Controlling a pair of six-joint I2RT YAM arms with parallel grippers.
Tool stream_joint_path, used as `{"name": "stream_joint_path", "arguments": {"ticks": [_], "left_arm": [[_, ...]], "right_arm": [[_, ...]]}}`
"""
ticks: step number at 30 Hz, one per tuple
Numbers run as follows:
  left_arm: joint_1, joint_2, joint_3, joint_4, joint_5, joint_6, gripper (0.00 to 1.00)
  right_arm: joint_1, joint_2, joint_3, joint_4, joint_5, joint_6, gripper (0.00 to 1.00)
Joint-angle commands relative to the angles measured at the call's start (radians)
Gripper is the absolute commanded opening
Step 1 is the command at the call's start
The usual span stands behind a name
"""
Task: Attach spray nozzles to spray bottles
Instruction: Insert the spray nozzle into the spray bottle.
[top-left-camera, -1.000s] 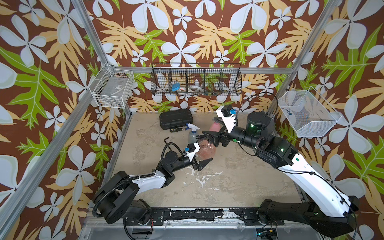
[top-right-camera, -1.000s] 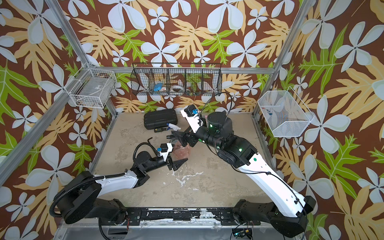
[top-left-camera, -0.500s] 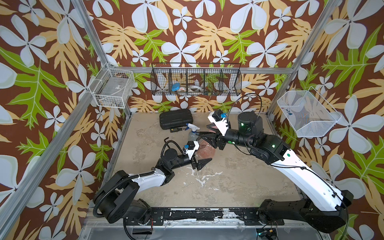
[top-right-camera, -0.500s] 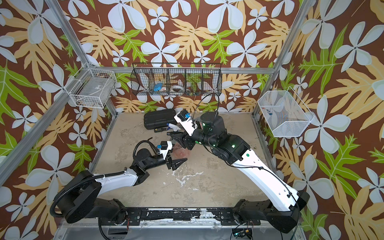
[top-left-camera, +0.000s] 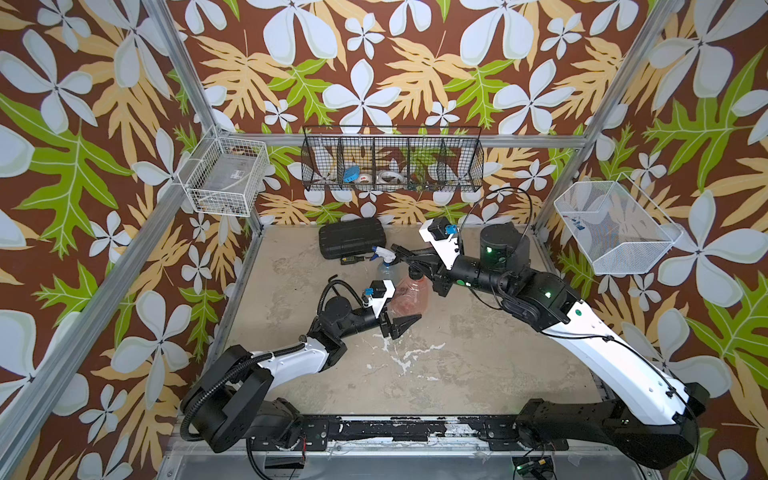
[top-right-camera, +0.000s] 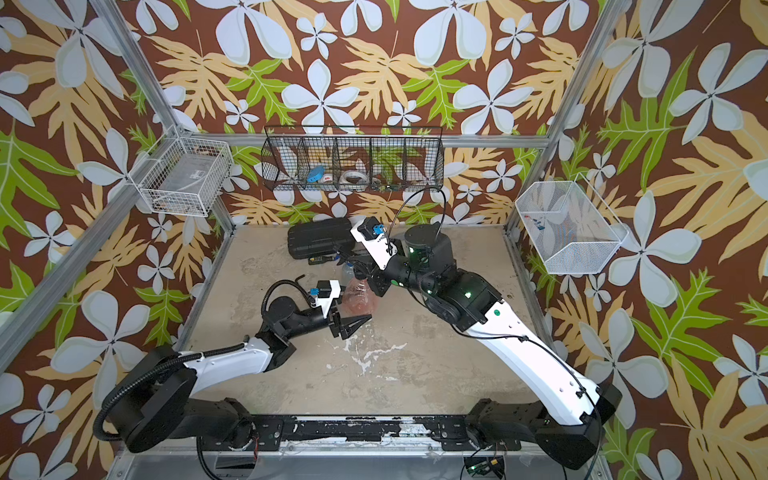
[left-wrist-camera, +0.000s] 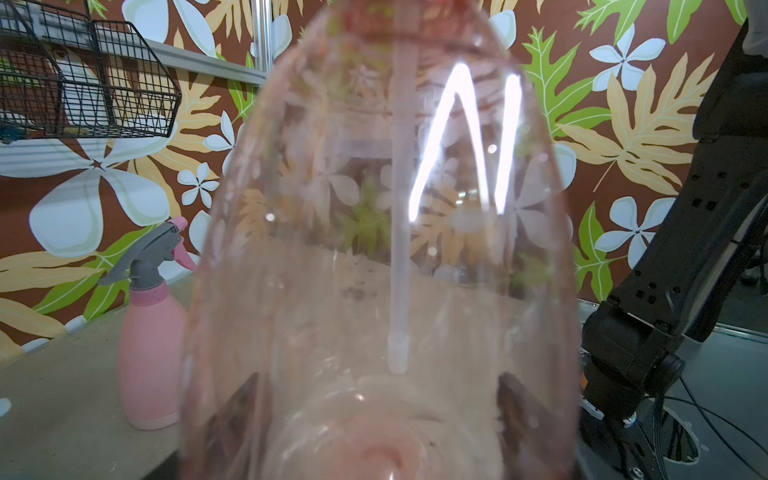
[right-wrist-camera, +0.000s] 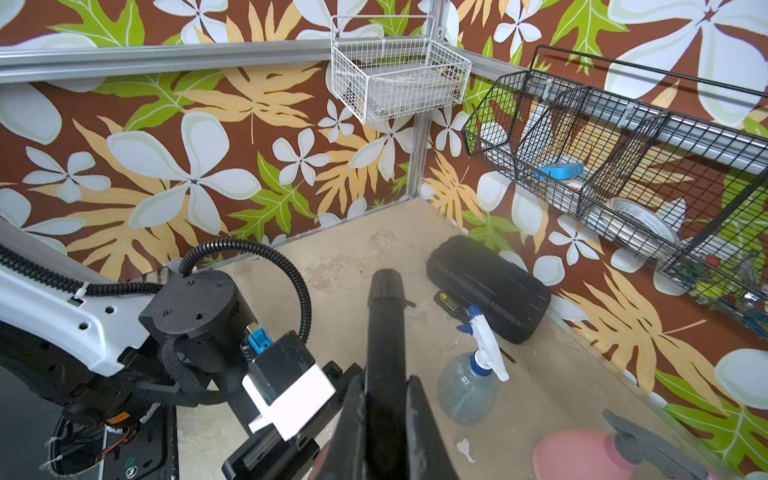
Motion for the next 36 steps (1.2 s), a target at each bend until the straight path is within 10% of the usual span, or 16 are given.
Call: {"name": "stream_joint_path", "arguments": {"ticks": [1, 23, 36], "left_arm": [[0.004, -0.016, -0.008, 0.094, -0.051, -0.004, 0.65], [0.001, 0.055, -0.067, 0.514, -0.173, -0.144, 0.60], [-0.034, 0.115, -0.009, 0.498, -0.342, -0.015, 0.58]], "right_arm": [[0.002, -0.013, -0.022, -0.009, 0.002, 0.037, 0.00], [0.002, -0.095, -0.261, 0.328, 0.066, 0.356, 0.00], [0.074, -0.007, -0.121, 0.033, 0.336, 0.330, 0.00]]}}
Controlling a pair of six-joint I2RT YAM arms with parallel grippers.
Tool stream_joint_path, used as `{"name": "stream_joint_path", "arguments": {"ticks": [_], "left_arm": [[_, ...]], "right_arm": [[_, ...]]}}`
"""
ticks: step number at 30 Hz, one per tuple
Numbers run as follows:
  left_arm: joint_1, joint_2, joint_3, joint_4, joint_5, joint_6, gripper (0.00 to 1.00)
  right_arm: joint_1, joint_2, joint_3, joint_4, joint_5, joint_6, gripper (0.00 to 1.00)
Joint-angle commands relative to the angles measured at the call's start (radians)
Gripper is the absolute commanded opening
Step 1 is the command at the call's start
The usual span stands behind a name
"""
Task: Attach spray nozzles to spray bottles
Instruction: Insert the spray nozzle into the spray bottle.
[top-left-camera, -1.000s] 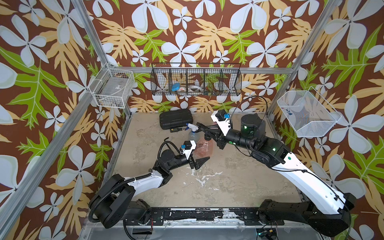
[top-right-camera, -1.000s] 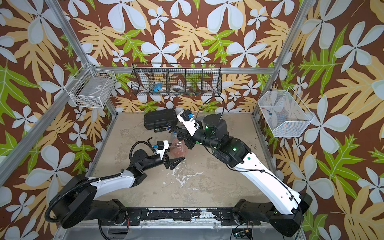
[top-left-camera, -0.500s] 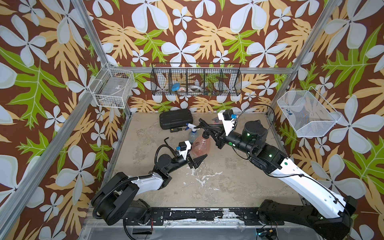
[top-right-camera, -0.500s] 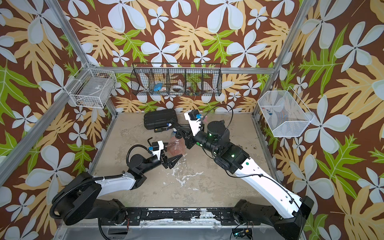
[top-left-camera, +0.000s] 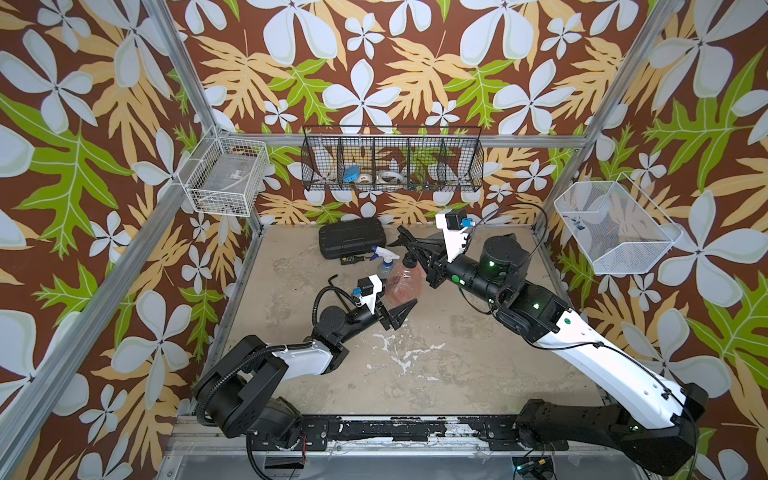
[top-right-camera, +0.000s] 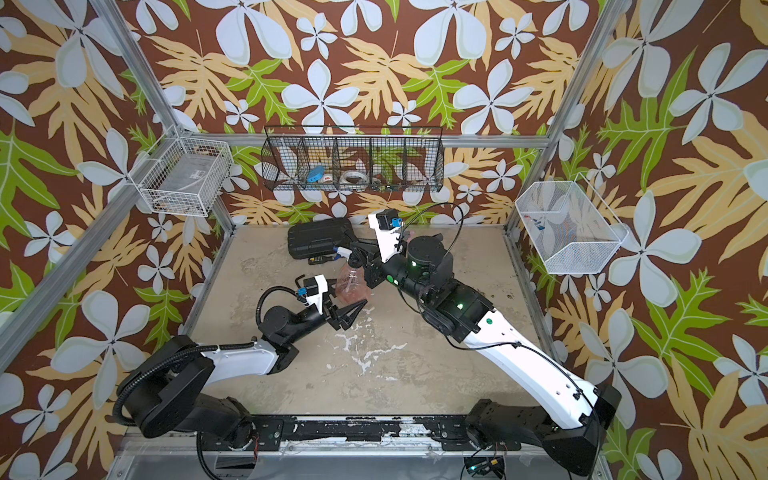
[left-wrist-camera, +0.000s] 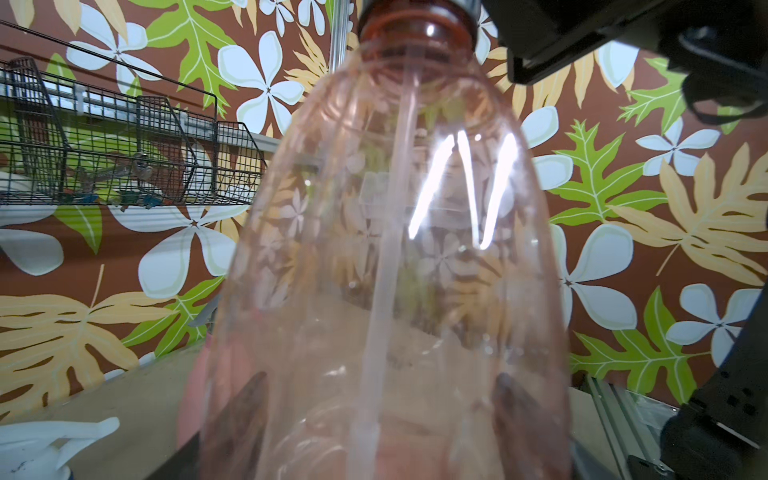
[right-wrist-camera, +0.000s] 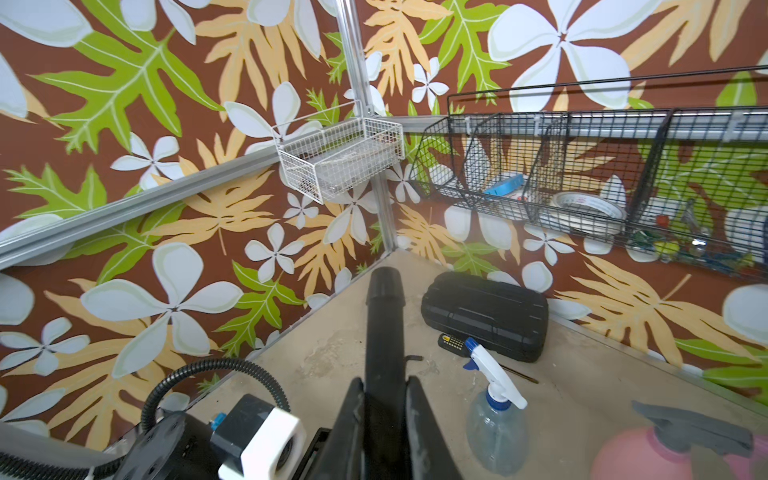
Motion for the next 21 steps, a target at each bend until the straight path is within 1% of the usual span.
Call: {"name": "stream_joint_path", "arguments": {"ticks": [1, 2, 5, 9, 12, 15, 18, 21], "left_arm": [[-0.011, 0.020, 0.036, 0.161, -0.128, 0.059, 0.58], [-0.013, 0.028, 0.043, 0.166, -0.135, 0.062, 0.58], [-0.014, 0.049, 0.059, 0.193, -0.156, 0.065, 0.58], [-0.019, 0.070, 0.077, 0.218, -0.182, 0.060, 0.57], [-0.024, 0.085, 0.074, 0.243, -0.184, 0.053, 0.57], [-0.025, 0.098, 0.063, 0.257, -0.179, 0.042, 0.57], [-0.025, 0.113, 0.047, 0.278, -0.165, 0.024, 0.57], [-0.026, 0.119, 0.033, 0.298, -0.162, 0.012, 0.57]], "right_arm": [[0.036, 0.030, 0.028, -0.250, 0.118, 0.041, 0.00], [0.046, 0.042, 0.040, -0.269, 0.141, 0.052, 0.00], [0.074, 0.065, 0.060, -0.318, 0.266, 0.116, 0.00], [0.111, 0.078, 0.044, -0.328, 0.418, 0.264, 0.00], [0.123, 0.110, 0.062, -0.363, 0.457, 0.349, 0.00], [0.144, 0.141, 0.100, -0.390, 0.480, 0.351, 0.00], [0.168, 0.169, 0.148, -0.425, 0.522, 0.315, 0.00], [0.177, 0.184, 0.174, -0.451, 0.537, 0.288, 0.00]]}}
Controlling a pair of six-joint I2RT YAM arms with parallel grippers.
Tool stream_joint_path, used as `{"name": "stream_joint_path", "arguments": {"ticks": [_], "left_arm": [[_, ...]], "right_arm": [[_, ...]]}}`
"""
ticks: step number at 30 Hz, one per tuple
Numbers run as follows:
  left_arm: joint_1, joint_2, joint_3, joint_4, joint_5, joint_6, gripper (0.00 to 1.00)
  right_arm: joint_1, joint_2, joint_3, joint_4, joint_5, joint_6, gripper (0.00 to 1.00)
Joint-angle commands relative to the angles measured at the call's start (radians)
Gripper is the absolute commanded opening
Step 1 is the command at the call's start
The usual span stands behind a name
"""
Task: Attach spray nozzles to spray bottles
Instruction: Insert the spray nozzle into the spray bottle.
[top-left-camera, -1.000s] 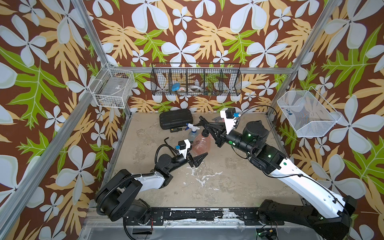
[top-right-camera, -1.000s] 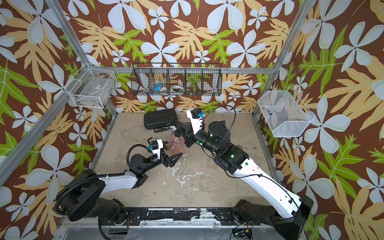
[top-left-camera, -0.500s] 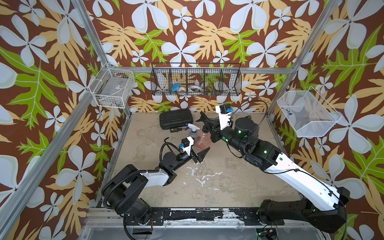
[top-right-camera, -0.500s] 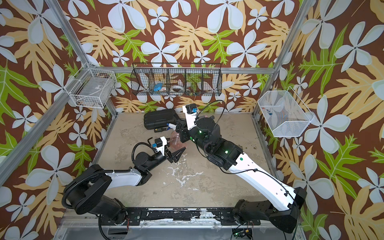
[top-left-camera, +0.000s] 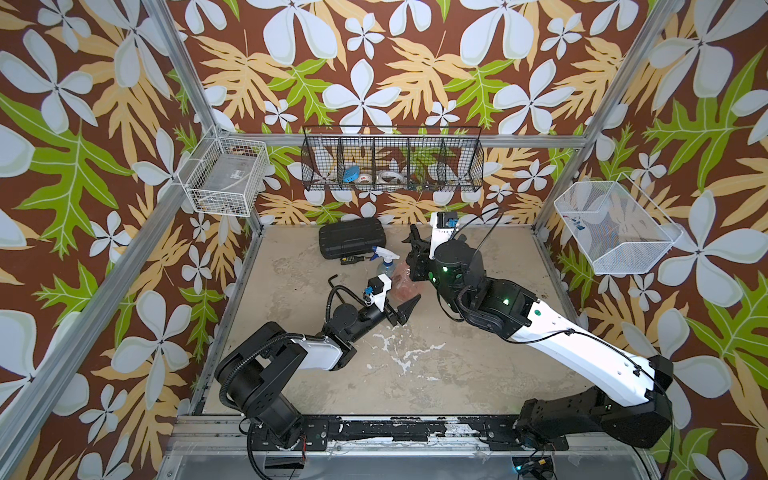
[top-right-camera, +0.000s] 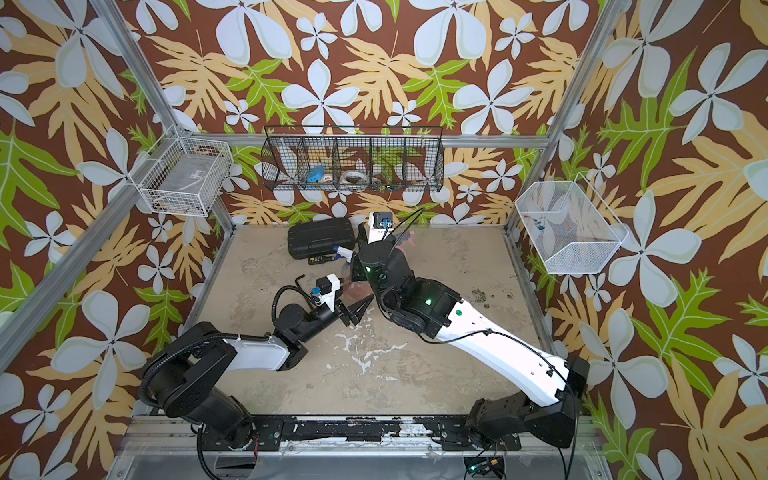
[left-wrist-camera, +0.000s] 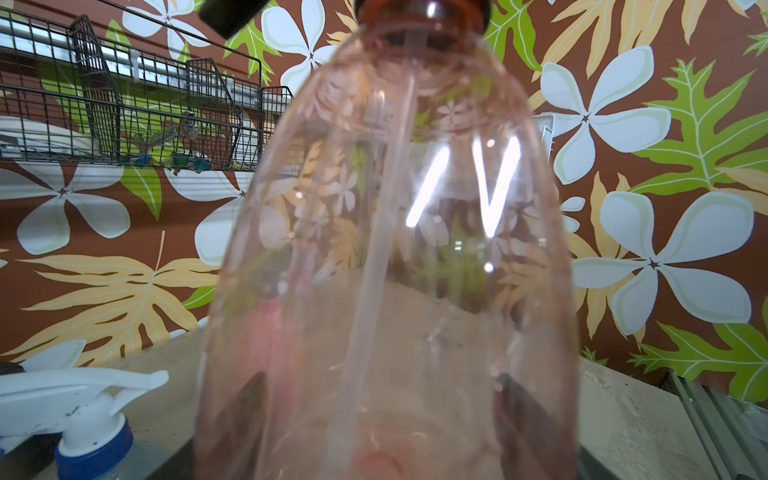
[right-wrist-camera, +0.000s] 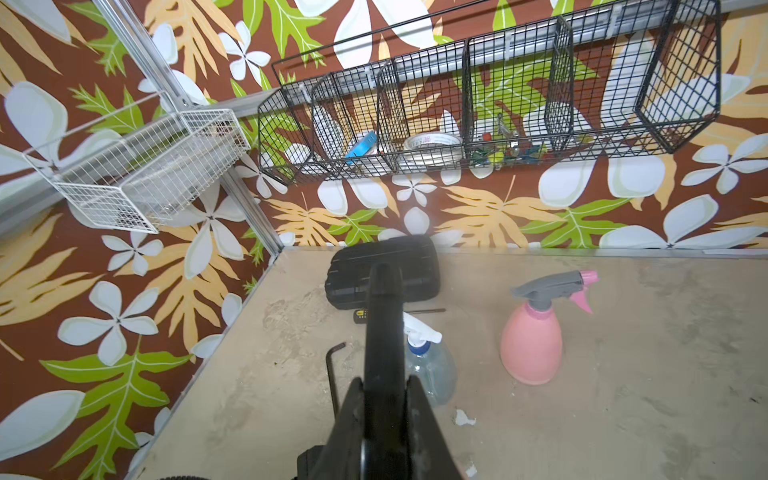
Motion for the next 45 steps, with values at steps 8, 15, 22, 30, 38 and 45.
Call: {"name": "stream_joint_path", "arguments": {"ticks": [8, 15, 22, 30, 38, 45], "left_arm": [[-0.012, 0.025, 0.001, 0.320, -0.005, -0.035, 0.57], [-0.013, 0.047, -0.004, 0.336, 0.001, -0.041, 0.57], [-0.014, 0.058, -0.024, 0.342, -0.005, -0.030, 0.57], [-0.014, 0.067, -0.024, 0.337, -0.003, -0.043, 0.56], [-0.014, 0.065, -0.015, 0.310, 0.002, -0.038, 0.56], [-0.014, 0.084, 0.000, 0.302, 0.012, -0.038, 0.56]], "right_arm": [[0.013, -0.008, -0.005, -0.174, -0.113, -0.008, 0.28], [0.014, -0.087, -0.035, -0.109, -0.209, -0.081, 0.53], [0.009, -0.231, -0.116, -0.057, -0.326, -0.196, 0.70], [-0.130, -0.229, -0.074, -0.045, -0.560, -0.232, 0.70], [-0.119, -0.157, -0.059, -0.008, -0.661, -0.190, 0.63], [-0.055, -0.128, -0.064, 0.037, -0.658, -0.171, 0.61]]}}
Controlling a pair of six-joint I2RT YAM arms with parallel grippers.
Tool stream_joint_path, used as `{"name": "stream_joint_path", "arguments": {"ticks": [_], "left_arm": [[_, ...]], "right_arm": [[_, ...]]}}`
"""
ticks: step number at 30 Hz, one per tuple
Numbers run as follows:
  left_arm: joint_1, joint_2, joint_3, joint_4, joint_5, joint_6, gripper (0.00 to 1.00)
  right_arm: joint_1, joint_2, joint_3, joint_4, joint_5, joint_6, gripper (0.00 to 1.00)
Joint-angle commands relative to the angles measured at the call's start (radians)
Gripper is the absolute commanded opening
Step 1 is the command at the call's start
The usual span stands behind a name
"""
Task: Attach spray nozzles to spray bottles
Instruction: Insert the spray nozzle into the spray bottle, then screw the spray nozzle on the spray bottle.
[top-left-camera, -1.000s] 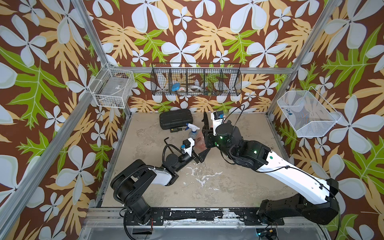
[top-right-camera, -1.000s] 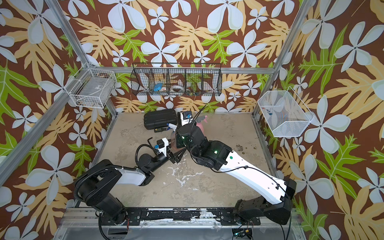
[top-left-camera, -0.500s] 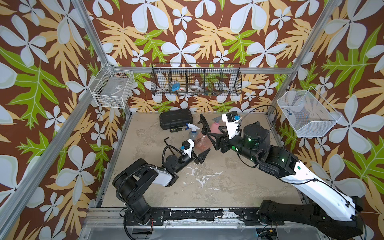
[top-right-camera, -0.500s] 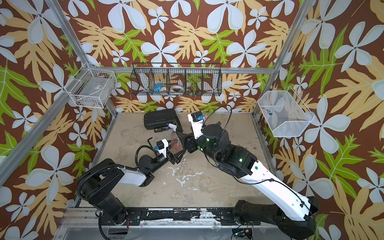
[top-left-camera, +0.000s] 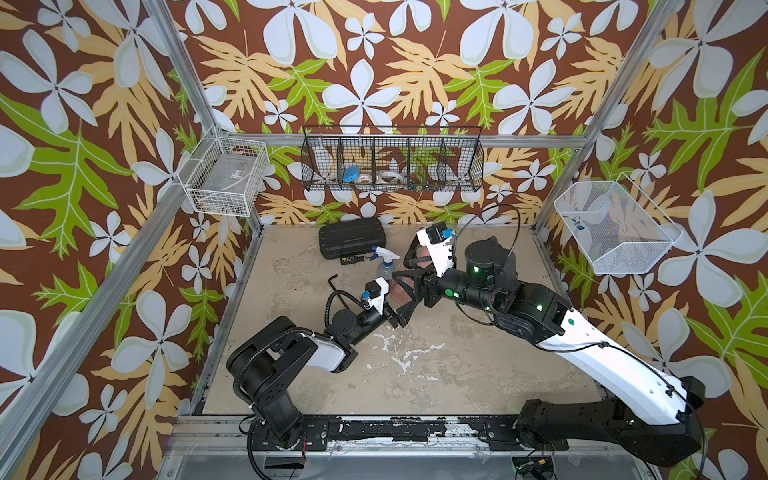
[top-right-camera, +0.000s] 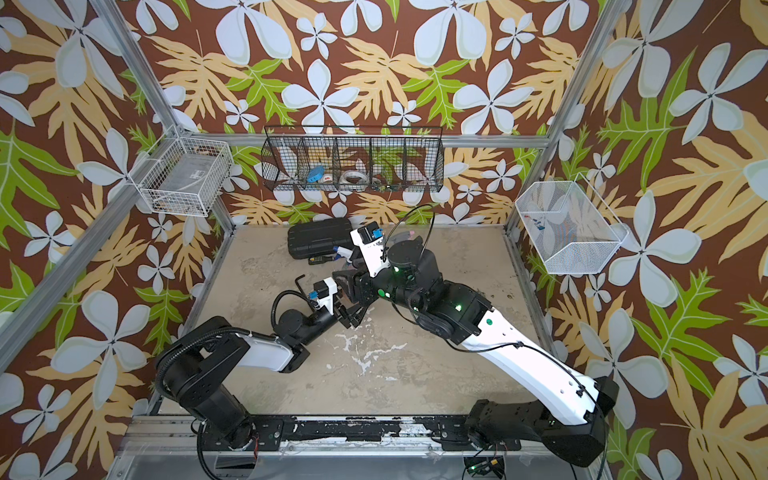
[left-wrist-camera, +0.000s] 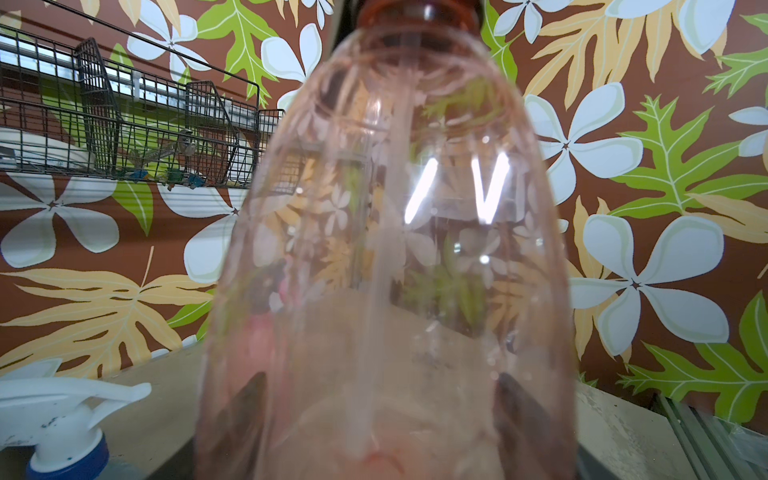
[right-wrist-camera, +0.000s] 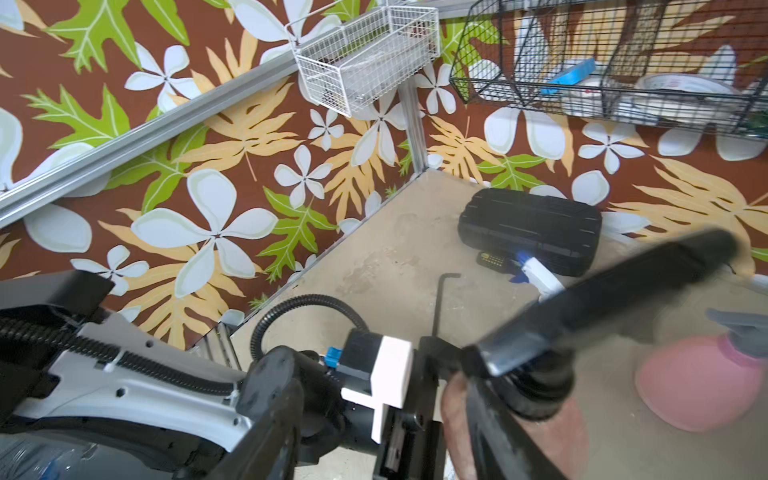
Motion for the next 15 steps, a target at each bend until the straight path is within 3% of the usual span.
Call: {"name": "stream_joint_path", "arguments": {"ticks": [1, 9, 15], "left_arm": [[-0.001, 0.006, 0.015, 0.137, 0.011, -0.008, 0.56], [-0.002, 0.008, 0.004, 0.154, 0.000, -0.011, 0.56], [-0.002, 0.003, -0.010, 0.151, 0.041, -0.011, 0.57]], "right_arm": [[0.011, 0.019, 0.000, 0.057, -0.013, 0.020, 0.61], [0.011, 0.144, 0.095, 0.010, 0.014, -0.003, 0.58], [-0.019, 0.014, 0.089, -0.022, 0.055, -0.090, 0.70]]}}
